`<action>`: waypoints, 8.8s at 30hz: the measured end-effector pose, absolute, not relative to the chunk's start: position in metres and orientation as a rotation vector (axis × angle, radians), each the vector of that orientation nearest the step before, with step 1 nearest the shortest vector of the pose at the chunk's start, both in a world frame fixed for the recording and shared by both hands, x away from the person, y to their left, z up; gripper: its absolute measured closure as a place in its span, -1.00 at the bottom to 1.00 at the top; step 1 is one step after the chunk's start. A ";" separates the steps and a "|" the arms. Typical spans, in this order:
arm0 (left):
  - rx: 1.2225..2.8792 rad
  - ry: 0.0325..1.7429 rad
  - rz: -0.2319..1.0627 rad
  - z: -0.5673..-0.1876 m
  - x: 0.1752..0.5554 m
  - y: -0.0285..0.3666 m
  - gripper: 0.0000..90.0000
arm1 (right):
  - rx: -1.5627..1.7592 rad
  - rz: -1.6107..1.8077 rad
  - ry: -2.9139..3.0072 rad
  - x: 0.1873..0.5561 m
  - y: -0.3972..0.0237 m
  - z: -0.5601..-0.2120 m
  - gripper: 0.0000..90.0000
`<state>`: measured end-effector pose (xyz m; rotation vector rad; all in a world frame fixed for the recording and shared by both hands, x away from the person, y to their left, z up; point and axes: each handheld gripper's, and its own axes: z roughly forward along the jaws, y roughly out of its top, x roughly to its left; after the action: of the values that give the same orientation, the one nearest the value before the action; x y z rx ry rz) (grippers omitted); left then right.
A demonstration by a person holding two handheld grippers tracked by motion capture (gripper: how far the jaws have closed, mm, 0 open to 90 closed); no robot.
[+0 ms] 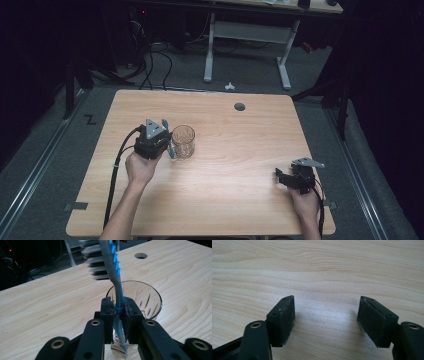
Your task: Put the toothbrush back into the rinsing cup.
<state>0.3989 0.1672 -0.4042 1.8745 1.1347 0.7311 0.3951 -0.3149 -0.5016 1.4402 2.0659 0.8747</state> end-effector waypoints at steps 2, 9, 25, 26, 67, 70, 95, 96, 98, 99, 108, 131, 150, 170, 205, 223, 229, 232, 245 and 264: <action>1.872 1.134 0.733 -0.405 0.399 0.167 0.77 | 1.440 0.875 2.066 0.395 -0.315 -0.502 -0.32; 1.884 1.132 0.738 -0.407 0.397 0.166 0.77 | 1.440 0.875 2.066 0.395 -0.315 -0.502 -0.32; 1.895 1.154 0.685 -0.414 0.399 0.168 0.74 | 1.440 0.875 2.066 0.395 -0.315 -0.502 -0.32; 1.893 1.155 0.682 -0.414 0.399 0.168 0.74 | 1.440 0.875 2.066 0.395 -0.315 -0.502 -0.32; 1.837 1.200 0.612 -0.414 0.389 0.191 0.10 | 1.438 0.875 2.067 0.395 -0.315 -0.502 -0.32; 1.839 1.199 0.613 -0.414 0.388 0.192 0.10 | 1.437 0.875 2.067 0.395 -0.315 -0.502 -0.32; 1.787 1.239 0.617 -0.411 0.368 0.207 0.09 | 1.438 0.874 2.067 0.395 -0.315 -0.502 -0.32; 1.784 1.242 0.615 -0.411 0.368 0.207 0.09 | 1.438 0.874 2.067 0.395 -0.315 -0.502 -0.32; 1.784 1.242 0.617 -0.410 0.367 0.208 0.09 | 1.438 0.874 2.067 0.395 -0.315 -0.502 -0.32; 1.782 1.242 0.618 -0.409 0.366 0.208 0.09 | 1.438 0.874 2.067 0.395 -0.315 -0.502 -0.32; 1.766 1.245 0.620 -0.406 0.362 0.212 0.08 | 1.438 0.874 2.067 0.395 -0.315 -0.502 -0.32; 1.752 1.268 0.637 -0.408 0.346 0.227 0.08 | 1.439 0.874 2.067 0.395 -0.315 -0.502 -0.32; 1.726 1.305 0.627 -0.416 0.340 0.234 0.08 | 1.438 0.874 2.067 0.395 -0.315 -0.502 -0.32; 1.689 1.360 0.599 -0.432 0.335 0.245 0.09 | 1.438 0.874 2.067 0.395 -0.315 -0.502 -0.32; 1.670 1.452 0.526 -0.461 0.336 0.254 0.08 | 1.438 0.874 2.067 0.395 -0.315 -0.502 -0.32; 1.696 1.526 0.486 -0.478 0.344 0.253 0.04 | 1.437 0.875 2.067 0.395 -0.315 -0.502 -0.32; 1.718 1.539 0.499 -0.483 0.346 0.249 0.01 | 1.438 0.874 2.067 0.395 -0.315 -0.502 -0.32; 1.726 1.545 0.505 -0.486 0.347 0.249 0.00 | 1.439 0.874 2.067 0.395 -0.315 -0.502 -0.32; 1.724 1.583 0.575 -0.493 0.351 0.247 -0.01 | 1.439 0.874 2.067 0.395 -0.315 -0.502 -0.32; 1.755 1.617 0.658 -0.505 0.360 0.242 -0.01 | 1.439 0.875 2.065 0.395 -0.315 -0.502 -0.32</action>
<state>0.3597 0.2423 -0.5047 1.7554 1.6174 0.6584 0.3951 -0.3149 -0.5017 1.4391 2.0650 0.8747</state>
